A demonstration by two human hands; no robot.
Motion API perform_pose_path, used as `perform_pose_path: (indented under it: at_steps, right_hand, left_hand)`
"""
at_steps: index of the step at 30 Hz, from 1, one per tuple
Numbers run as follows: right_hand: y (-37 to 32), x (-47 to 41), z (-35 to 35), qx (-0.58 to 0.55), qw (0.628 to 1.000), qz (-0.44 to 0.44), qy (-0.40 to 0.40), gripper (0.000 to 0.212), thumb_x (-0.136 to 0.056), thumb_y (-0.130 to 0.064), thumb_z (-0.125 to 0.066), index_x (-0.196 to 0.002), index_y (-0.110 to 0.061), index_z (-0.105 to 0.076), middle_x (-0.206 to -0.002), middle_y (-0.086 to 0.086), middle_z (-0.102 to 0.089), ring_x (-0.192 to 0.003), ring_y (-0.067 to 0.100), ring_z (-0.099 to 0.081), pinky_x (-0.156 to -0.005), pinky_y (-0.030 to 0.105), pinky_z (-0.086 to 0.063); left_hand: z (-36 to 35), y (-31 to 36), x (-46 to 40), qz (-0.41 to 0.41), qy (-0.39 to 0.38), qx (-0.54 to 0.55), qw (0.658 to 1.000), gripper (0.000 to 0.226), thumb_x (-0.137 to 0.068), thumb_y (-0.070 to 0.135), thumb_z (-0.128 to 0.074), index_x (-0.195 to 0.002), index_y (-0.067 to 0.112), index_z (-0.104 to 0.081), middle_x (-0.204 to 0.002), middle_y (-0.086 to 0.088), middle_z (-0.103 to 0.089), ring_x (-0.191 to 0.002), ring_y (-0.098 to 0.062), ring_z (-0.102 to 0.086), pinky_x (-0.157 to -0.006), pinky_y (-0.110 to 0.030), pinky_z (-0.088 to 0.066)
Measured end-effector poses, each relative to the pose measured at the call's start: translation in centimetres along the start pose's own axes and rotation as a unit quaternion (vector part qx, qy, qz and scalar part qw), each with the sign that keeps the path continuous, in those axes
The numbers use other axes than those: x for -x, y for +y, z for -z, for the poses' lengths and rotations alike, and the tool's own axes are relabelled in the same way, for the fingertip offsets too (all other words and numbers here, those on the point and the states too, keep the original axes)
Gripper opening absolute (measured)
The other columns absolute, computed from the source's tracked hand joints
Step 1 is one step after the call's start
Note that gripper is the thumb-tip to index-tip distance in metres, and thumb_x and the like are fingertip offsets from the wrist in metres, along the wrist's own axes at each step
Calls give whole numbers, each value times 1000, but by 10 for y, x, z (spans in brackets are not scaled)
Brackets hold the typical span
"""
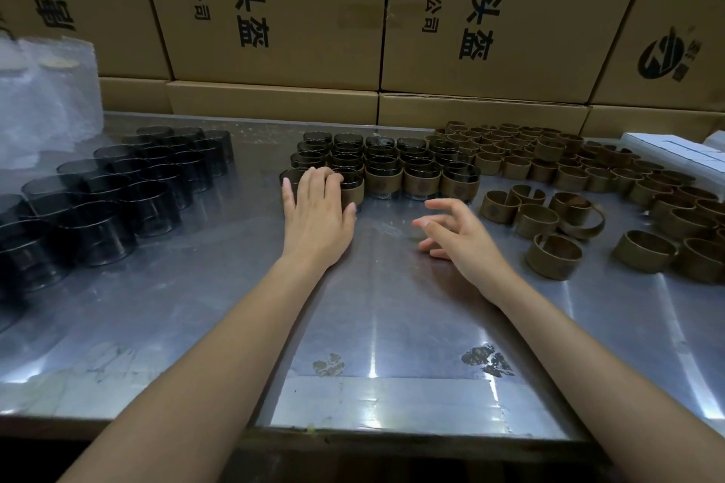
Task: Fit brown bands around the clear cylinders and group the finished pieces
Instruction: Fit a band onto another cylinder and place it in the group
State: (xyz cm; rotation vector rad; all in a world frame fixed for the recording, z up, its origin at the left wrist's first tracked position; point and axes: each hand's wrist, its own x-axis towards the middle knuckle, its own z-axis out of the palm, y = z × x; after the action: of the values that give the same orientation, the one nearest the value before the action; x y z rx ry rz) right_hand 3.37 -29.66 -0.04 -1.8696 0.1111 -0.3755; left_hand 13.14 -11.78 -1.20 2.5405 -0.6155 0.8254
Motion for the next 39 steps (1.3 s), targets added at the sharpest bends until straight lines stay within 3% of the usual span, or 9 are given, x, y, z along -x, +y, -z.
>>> perform_pose_path:
  at_steps: [5, 7, 14, 18, 20, 24, 28, 34, 39]
  right_hand:
    - [0, 2, 0, 2, 1000, 2, 3, 27, -97, -16, -51, -124, -18, -47, -109, 4, -65, -76, 10, -64, -70, 20, -52]
    - [0, 2, 0, 6, 1000, 4, 3, 26, -97, -17, -52, -123, -19, -47, -107, 3, -66, -76, 10, -64, -70, 20, -52]
    - [0, 1, -1, 1, 1000, -3, 12, 25, -96, -17, -53, -121, -18, -49, -102, 2, -66, -73, 9, -63, -69, 20, -52]
    - [1, 1, 0, 0, 1000, -4, 14, 23, -96, -17, -53, -119, -19, -51, -100, -1, -67, -73, 10, -64, -70, 21, -52]
    - [2, 0, 0, 4, 1000, -3, 13, 22, -96, -19, -53, -119, -21, -51, -100, -1, -67, -75, 10, -64, -71, 22, -52]
    - [4, -1, 0, 6, 1000, -2, 13, 21, -96, -19, -53, -117, -22, -51, -99, -3, -67, -73, 7, -64, -67, 19, -50]
    - [6, -3, 1, 7, 1000, -3, 13, 20, -96, -21, -54, -116, -24, -52, -97, -5, -68, -67, 1, -65, -62, 15, -49]
    - [4, -2, 0, 10, 1000, -2, 6, 17, -96, -18, -53, -112, -23, -54, -94, -4, -67, -66, 3, -63, -61, 15, -49]
    - [-1, 3, -1, 44, 998, 19, -40, 12, -95, -13, -55, -99, -22, -61, -91, -1, -69, -76, 7, -62, -63, 9, -47]
  left_hand:
    - [34, -16, 25, -88, 23, -76, 993, 44, -93, 29, -52, -130, 7, -49, -133, -13, -47, -125, -31, -43, -112, -50, -20]
    - [49, -31, 30, -78, 37, -120, 989, 46, -91, 32, -50, -129, 5, -49, -129, -17, -48, -120, -36, -45, -108, -54, -25]
    - [77, -85, 35, 193, 91, -138, 967, 60, -82, 21, -63, -131, -3, -37, -133, -28, -37, -117, -44, -38, -101, -55, -30]
    - [77, -102, 40, 343, 12, -140, 929, 74, -82, 29, -64, -139, 4, -25, -146, -25, -21, -132, -43, -21, -113, -55, -7]
    - [76, -105, 41, 366, -28, -162, 916, 72, -84, 34, -62, -139, 10, -22, -146, -18, -18, -130, -38, -19, -110, -51, -12]
    - [74, -94, 41, 316, 0, -168, 934, 55, -84, 24, -63, -128, 7, -35, -133, -19, -30, -116, -35, -31, -94, -46, -25]
    - [73, -67, 42, 254, -14, -184, 949, 43, -87, 12, -55, -126, 8, -39, -122, -16, -36, -107, -35, -40, -88, -44, -28]
    - [67, -5, 65, 76, -31, -103, 991, 45, -91, 20, -47, -134, 22, -34, -126, -3, -32, -110, -25, -42, -88, -40, -25]
    - [55, 37, 72, -61, -34, -10, 998, 38, -94, 32, -44, -132, 26, -42, -123, 4, -42, -104, -16, -51, -74, -33, -14]
